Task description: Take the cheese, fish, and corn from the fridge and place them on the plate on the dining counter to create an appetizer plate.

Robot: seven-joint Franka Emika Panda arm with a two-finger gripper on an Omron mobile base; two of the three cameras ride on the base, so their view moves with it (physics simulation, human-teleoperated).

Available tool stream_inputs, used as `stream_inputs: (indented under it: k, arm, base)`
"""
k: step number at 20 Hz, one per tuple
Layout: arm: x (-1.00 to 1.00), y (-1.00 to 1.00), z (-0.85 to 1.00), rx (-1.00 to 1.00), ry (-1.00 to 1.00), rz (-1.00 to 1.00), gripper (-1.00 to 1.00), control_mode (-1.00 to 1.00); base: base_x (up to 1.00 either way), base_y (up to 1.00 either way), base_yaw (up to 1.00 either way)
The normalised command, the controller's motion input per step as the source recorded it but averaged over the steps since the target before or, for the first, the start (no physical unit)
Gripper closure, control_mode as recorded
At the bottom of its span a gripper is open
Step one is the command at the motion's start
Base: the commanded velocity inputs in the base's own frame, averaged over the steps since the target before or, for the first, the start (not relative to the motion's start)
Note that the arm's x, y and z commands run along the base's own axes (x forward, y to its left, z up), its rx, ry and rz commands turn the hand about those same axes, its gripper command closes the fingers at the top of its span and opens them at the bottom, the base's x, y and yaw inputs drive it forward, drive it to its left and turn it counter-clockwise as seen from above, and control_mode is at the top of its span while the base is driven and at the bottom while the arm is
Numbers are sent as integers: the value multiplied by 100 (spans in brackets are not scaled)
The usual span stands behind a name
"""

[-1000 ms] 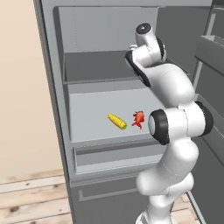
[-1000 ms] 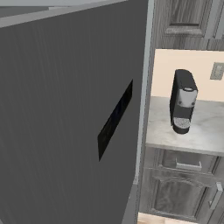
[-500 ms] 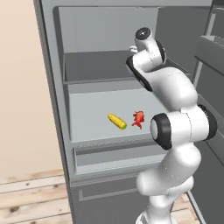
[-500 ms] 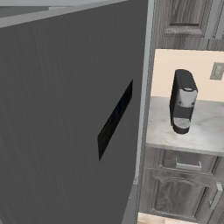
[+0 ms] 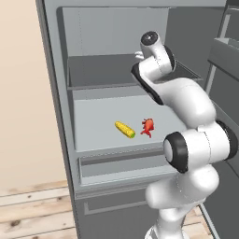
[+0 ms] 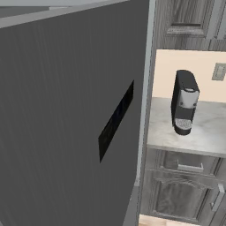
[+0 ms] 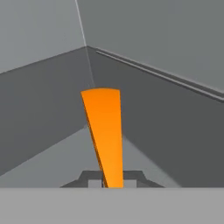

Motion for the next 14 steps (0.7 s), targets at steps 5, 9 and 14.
stream_inputs:
  k: [5, 9, 14]
  arm:
    - [-72, 49, 2, 0, 2, 0, 100, -100]
    - [-98, 51, 0, 0, 0, 0, 100, -100]
    - [-100, 53, 0, 0, -7, 0, 100, -100]
  base:
    - [0, 0, 0]
    - [0, 0, 0]
    - [0, 0, 0]
